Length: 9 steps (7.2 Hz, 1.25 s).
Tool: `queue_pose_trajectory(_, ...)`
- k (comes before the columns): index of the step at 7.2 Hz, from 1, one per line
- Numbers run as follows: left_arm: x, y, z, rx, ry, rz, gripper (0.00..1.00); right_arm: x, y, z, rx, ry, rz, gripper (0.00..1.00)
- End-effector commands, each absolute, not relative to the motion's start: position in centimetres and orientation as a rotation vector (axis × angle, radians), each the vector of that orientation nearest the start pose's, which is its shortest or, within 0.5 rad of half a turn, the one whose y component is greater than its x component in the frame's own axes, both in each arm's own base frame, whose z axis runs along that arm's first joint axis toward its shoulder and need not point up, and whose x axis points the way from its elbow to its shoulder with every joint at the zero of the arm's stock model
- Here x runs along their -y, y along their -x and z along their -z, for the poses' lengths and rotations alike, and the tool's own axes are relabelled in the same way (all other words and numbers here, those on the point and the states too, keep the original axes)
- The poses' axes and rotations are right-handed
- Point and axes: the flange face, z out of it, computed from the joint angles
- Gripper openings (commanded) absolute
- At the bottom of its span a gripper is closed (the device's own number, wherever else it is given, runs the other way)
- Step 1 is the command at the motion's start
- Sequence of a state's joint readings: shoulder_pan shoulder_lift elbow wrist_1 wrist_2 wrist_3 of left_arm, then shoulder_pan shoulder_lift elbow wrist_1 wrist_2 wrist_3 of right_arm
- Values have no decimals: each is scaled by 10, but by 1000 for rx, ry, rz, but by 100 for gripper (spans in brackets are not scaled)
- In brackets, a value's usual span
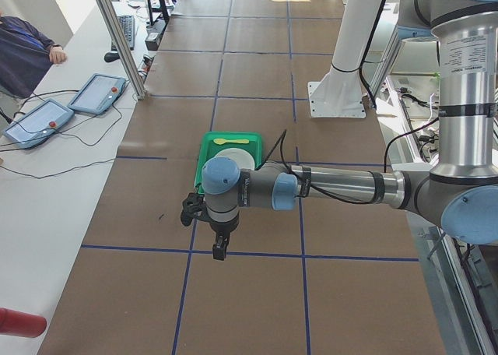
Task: Place fork
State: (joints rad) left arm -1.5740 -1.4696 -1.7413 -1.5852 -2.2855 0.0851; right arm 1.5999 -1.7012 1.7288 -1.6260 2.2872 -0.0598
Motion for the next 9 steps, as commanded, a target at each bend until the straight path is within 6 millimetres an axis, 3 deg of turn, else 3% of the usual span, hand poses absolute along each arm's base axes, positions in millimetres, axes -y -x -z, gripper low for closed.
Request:
queue_pose_trajectory(1,458,70,-619,-711,-128,-113,100,432,-81,-651,717,-5,19,100)
queue_pose_trajectory(9,459,70,-611,-710,-142,-119,100,432,-81,-651,717,-5,19,100)
